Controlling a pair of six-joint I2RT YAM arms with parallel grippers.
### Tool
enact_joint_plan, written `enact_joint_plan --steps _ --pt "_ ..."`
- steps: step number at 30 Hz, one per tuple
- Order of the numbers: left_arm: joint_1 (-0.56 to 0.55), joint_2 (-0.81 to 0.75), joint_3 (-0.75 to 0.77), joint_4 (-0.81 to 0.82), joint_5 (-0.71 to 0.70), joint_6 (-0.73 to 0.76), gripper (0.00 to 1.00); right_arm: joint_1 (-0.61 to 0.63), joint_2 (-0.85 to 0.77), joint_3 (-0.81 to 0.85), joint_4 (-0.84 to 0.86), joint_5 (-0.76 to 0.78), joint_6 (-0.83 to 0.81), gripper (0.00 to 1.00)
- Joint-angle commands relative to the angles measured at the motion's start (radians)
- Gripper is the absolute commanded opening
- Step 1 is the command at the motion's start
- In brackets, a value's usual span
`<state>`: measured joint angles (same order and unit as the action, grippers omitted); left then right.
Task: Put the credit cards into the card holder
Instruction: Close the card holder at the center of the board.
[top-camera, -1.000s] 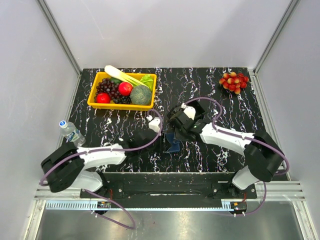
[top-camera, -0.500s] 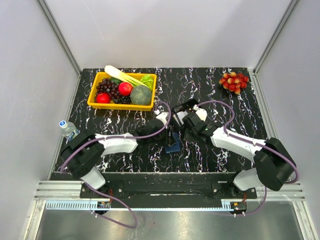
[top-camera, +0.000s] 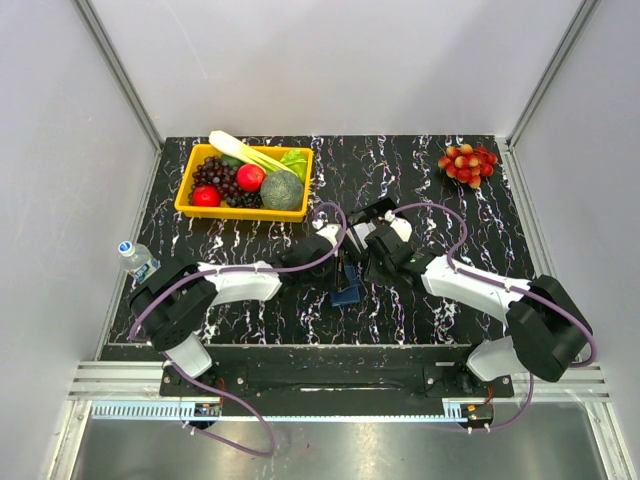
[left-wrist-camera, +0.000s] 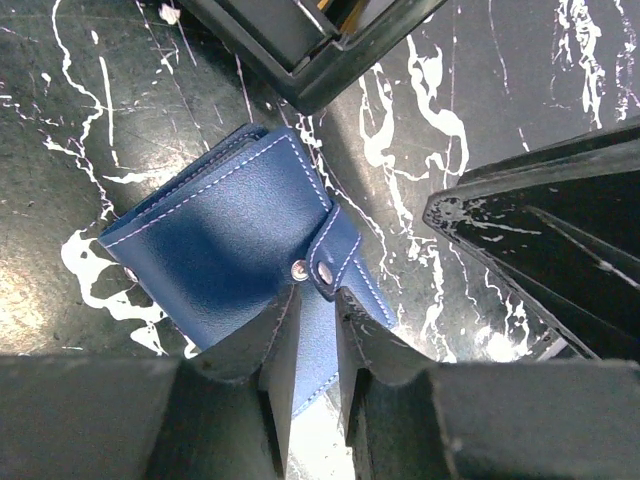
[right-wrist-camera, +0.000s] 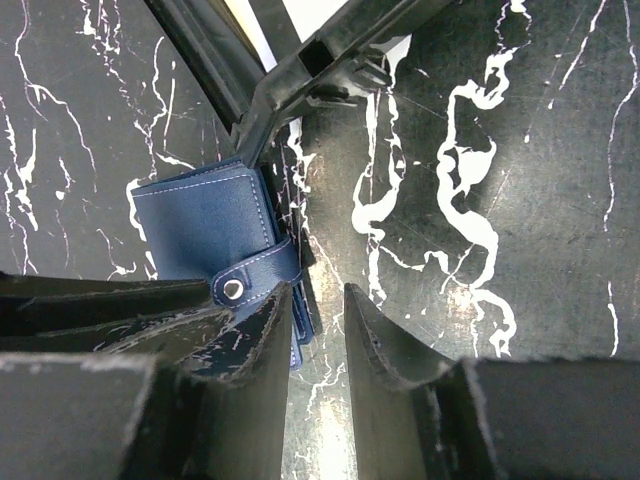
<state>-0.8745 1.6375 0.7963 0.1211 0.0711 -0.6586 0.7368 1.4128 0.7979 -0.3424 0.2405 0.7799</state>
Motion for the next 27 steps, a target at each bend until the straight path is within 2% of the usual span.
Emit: enact_joint_plan --steps 1,13,21,27 --pt "0.008 0.013 0.04 0.011 -0.005 0.004 0.26 -0.008 -0.009 0.0 0.04 -0.023 0.002 0.33" --pt "0.032 -0.004 0.004 0.092 -0.004 -0.039 0.35 -0.008 0.014 0.004 0.057 -0.055 0.002 0.33" --pt "0.035 0.021 0.012 0.1 0.029 -0.041 0.27 -0.008 0.031 0.007 0.06 -0.063 0.001 0.33" --pt "0.035 0.019 0.006 0.107 0.055 -0.039 0.27 -0.007 0.034 0.012 0.06 -0.063 0.001 0.33"
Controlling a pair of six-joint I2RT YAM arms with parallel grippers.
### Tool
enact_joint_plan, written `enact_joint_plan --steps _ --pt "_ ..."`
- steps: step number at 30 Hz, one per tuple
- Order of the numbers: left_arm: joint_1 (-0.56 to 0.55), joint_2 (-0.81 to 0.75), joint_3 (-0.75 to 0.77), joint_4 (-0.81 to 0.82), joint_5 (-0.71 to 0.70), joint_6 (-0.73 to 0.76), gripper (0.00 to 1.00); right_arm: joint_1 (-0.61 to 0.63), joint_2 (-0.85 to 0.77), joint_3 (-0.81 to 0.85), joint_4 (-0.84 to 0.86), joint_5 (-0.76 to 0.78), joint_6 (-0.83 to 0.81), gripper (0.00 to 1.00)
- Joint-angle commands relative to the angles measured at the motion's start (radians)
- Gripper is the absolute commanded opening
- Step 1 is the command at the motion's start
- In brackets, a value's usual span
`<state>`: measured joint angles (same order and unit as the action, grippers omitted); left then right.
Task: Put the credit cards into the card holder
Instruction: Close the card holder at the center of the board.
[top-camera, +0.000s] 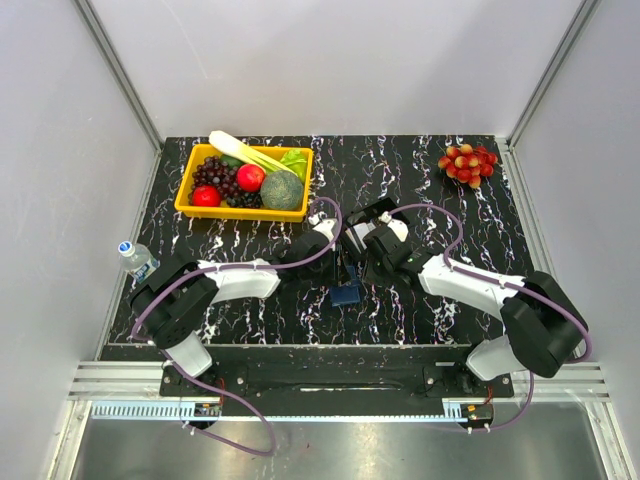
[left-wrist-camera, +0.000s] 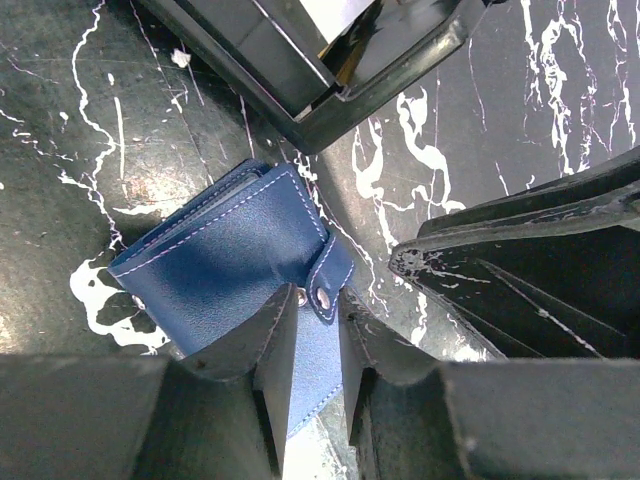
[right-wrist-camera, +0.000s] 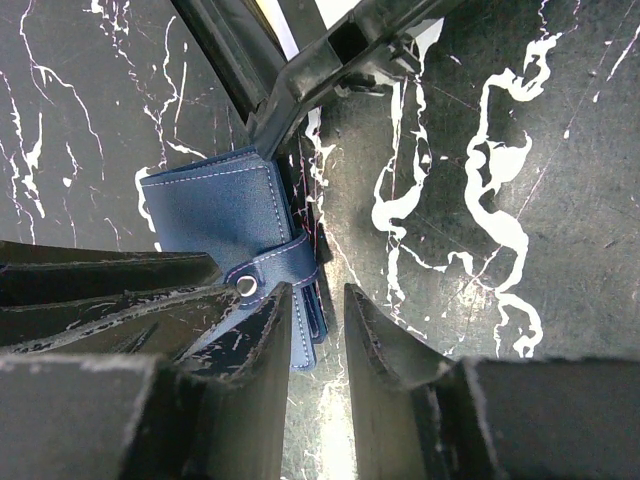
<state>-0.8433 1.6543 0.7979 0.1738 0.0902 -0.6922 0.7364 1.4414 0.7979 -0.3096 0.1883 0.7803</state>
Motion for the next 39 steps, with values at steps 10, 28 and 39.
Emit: enact_joint_plan --steps 10,28,39 --pt "0.003 0.029 0.006 0.047 0.052 -0.01 0.26 -0.006 0.01 0.014 0.03 -0.015 -0.001 0.33" --pt "0.003 -0.005 -0.009 0.052 0.017 -0.015 0.17 -0.006 0.036 0.027 0.03 -0.043 0.002 0.33" --pt "0.003 -0.018 -0.026 0.081 0.017 -0.03 0.2 -0.006 0.037 0.032 0.033 -0.056 -0.003 0.32"
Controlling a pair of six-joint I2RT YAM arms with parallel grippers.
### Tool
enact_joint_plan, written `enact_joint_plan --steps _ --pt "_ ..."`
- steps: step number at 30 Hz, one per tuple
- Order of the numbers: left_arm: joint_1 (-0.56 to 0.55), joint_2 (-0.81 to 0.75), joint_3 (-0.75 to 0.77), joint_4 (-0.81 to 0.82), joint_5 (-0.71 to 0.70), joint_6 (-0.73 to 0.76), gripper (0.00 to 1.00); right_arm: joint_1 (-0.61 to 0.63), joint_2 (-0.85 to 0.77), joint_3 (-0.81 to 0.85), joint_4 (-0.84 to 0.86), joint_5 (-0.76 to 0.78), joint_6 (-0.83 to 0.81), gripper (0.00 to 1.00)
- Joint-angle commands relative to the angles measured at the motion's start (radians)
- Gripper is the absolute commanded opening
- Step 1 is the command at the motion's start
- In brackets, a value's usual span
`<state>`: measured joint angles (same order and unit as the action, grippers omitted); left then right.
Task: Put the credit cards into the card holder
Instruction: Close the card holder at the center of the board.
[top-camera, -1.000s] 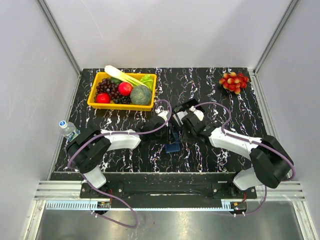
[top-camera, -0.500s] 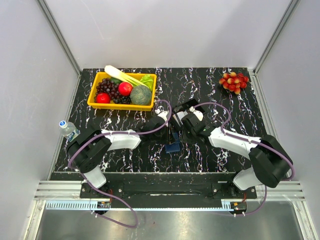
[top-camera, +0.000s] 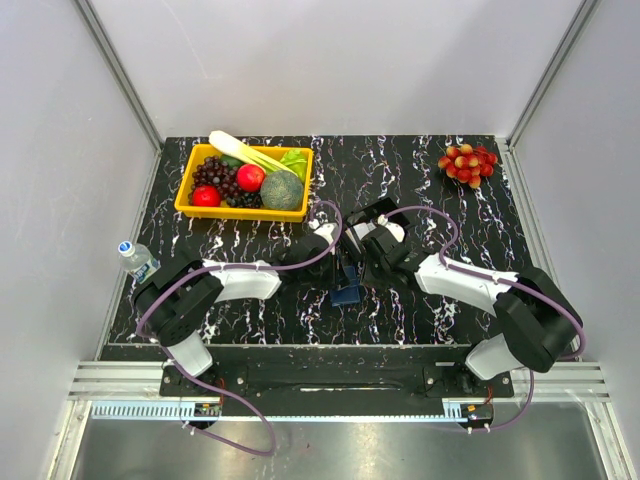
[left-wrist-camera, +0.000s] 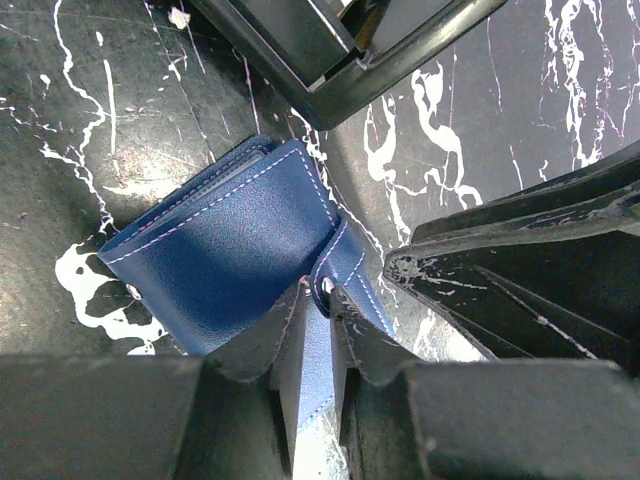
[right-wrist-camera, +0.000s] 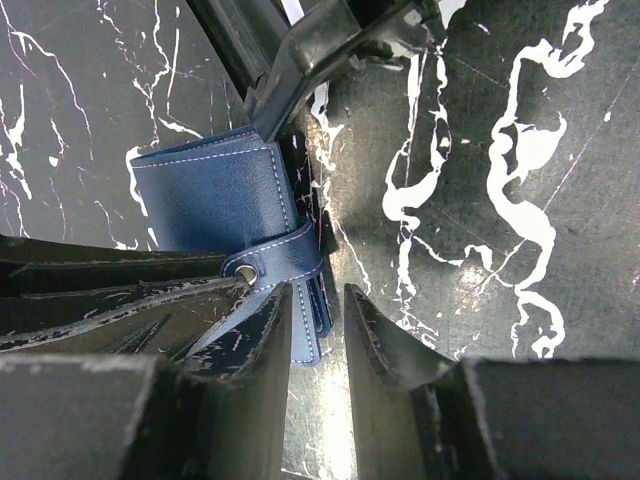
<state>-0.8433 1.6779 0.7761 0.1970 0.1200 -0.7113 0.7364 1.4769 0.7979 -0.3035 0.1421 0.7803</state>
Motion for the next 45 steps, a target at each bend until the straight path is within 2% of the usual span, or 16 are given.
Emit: enact_joint_plan --steps 1,8,12,14,17,23,30,38,43,45 --pt "0.004 -0.044 -0.005 0.056 -0.016 -0.011 0.2 -0.005 0.003 0.031 0.032 -0.016 -0.004 0.32" --pt "0.003 -0.055 -0.009 0.051 -0.036 -0.013 0.19 -0.006 0.017 0.037 0.043 -0.039 -0.009 0.32" --pt "0.003 -0.055 -0.012 0.051 -0.039 -0.014 0.11 -0.005 0.028 0.044 0.047 -0.056 -0.013 0.31" --pt "0.003 -0.052 -0.008 0.05 -0.034 -0.013 0.03 -0.006 0.033 0.047 0.052 -0.062 -0.013 0.31" --pt "0.003 -0.038 -0.003 0.047 -0.029 -0.01 0.0 -0.006 0.037 0.047 0.058 -0.068 -0.012 0.31" --pt "0.004 -0.037 0.0 0.032 -0.039 -0.013 0.0 -0.006 0.034 0.055 0.058 -0.072 -0.01 0.31" --pt "0.007 -0.04 0.038 -0.088 -0.057 -0.036 0.0 -0.005 0.045 0.072 0.058 -0.076 -0.021 0.31" --pt "0.012 0.0 0.022 -0.056 -0.042 -0.072 0.0 -0.006 0.069 0.083 0.069 -0.105 -0.026 0.3" --pt "0.012 0.003 -0.009 -0.037 -0.046 -0.097 0.0 -0.006 0.085 0.072 0.101 -0.13 -0.015 0.17" --pt "0.013 0.009 -0.018 -0.024 -0.045 -0.102 0.0 -0.005 0.1 0.073 0.112 -0.137 -0.009 0.07"
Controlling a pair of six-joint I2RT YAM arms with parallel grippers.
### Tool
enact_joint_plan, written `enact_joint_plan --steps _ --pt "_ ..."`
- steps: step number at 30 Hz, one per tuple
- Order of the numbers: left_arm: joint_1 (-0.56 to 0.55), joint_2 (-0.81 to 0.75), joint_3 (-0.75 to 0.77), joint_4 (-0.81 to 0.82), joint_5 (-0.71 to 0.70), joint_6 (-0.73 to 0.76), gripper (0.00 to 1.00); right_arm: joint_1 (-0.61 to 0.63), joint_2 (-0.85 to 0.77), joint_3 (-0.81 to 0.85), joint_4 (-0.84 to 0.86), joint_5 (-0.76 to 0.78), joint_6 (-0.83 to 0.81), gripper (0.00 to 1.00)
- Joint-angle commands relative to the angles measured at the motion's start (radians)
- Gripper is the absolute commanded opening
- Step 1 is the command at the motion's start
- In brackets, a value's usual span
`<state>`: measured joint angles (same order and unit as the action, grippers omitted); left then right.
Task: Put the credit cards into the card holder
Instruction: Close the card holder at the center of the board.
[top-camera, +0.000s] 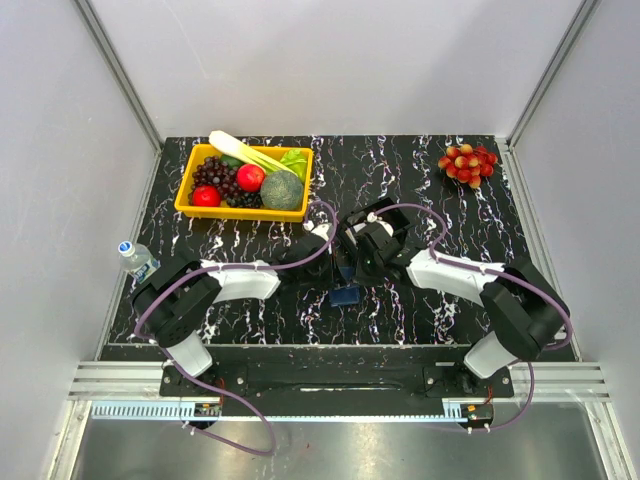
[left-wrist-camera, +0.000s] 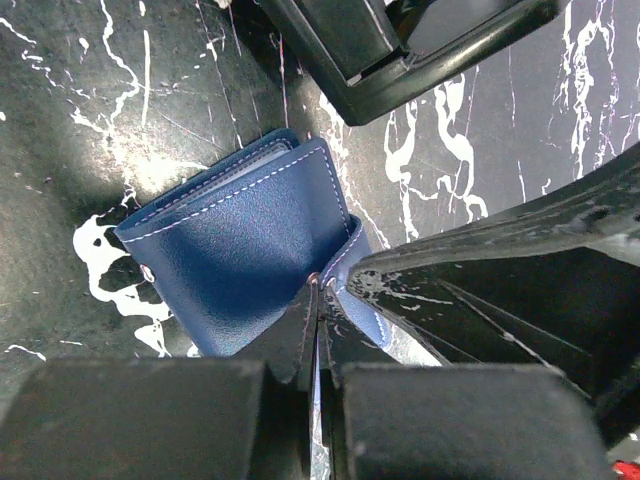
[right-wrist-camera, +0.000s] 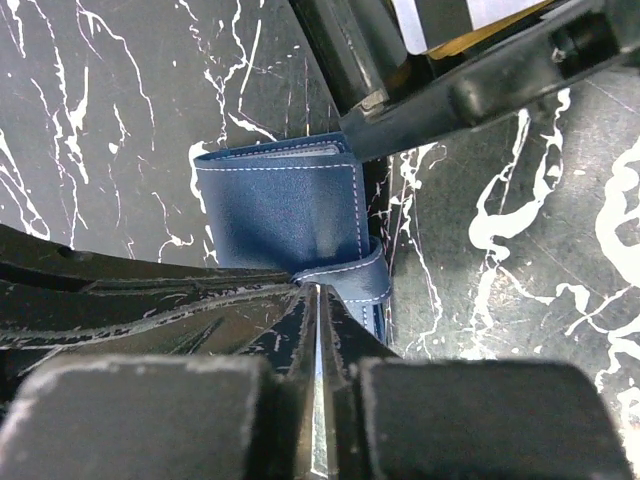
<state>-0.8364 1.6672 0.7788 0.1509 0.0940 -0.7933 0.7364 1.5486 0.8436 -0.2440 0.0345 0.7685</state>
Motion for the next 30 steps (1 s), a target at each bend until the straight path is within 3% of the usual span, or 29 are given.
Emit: enact_joint_plan --steps 1,3,16,30 --pt "0.007 0.02 -0.024 0.026 -0.023 -0.021 0.0 -0.006 0.039 0.028 0.057 -0.031 0.005 0.04" --pt "0.006 0.022 -0.026 0.019 -0.028 -0.018 0.0 -0.005 0.051 0.028 0.063 -0.031 0.003 0.0" --pt "0.028 0.045 -0.009 -0.025 -0.05 0.002 0.0 -0.003 0.093 0.031 0.075 -0.041 0.011 0.0" --pt "0.109 0.132 -0.006 0.001 0.059 -0.004 0.0 -0.002 0.146 0.11 0.023 -0.012 0.002 0.02"
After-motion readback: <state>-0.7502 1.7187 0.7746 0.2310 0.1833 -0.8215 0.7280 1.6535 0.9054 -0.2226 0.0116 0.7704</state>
